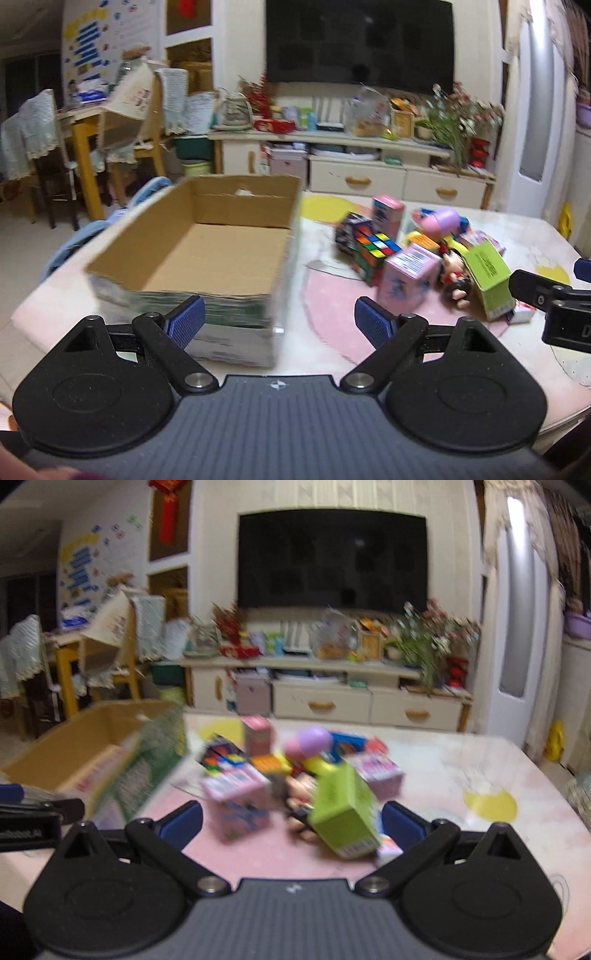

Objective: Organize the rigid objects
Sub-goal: 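Move both tools toward the pile of boxes on the table, then grasp the pink box with the left tool while the right tool grasps the green box, then carry the pink box and green box into the cardboard box and release both, then return both tools to the table toward the doll and tissue pack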

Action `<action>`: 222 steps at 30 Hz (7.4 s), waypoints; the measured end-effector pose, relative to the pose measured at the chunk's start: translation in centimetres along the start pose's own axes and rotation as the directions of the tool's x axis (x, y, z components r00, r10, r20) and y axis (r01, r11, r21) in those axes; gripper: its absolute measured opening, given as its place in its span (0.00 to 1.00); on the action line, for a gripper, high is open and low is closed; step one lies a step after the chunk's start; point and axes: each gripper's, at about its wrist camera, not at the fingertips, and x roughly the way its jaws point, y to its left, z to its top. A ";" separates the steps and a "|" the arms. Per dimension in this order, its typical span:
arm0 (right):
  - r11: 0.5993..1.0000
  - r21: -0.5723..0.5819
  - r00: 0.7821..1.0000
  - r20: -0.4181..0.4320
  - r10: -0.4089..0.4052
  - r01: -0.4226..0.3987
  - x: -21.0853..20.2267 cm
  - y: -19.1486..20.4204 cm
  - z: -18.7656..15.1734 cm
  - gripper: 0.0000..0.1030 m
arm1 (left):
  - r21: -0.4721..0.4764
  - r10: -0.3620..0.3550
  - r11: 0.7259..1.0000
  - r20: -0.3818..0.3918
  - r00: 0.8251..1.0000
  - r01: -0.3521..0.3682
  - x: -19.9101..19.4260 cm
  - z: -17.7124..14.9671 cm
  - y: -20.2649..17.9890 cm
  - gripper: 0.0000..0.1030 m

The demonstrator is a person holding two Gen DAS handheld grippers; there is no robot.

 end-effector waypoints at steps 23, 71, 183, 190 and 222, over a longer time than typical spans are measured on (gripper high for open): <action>0.981 -0.143 0.984 0.101 0.146 -0.131 -5.1 7.3 0.3 0.99 | -0.027 0.053 0.998 0.064 0.997 -0.052 -3.1 -1.3 1.7 1.00; 0.977 -0.197 0.994 -0.041 -0.097 0.088 16.0 -5.9 -5.0 0.90 | 0.324 -0.234 0.905 -0.164 0.958 0.276 19.7 0.9 -15.7 0.77; 0.908 -0.066 0.910 -0.024 0.414 -0.415 8.7 12.1 4.2 0.91 | -0.272 -0.053 0.962 -0.054 0.997 0.036 13.6 7.7 4.6 1.00; 0.956 -0.037 0.956 0.019 0.293 -0.292 8.5 9.1 3.4 0.98 | -0.227 -0.085 0.971 -0.046 0.995 0.072 13.9 7.7 3.6 1.00; 0.993 0.103 0.999 0.013 0.047 -0.048 8.9 -1.9 0.0 0.99 | 0.000 -0.236 0.972 -0.057 0.970 0.236 14.5 6.6 1.4 1.00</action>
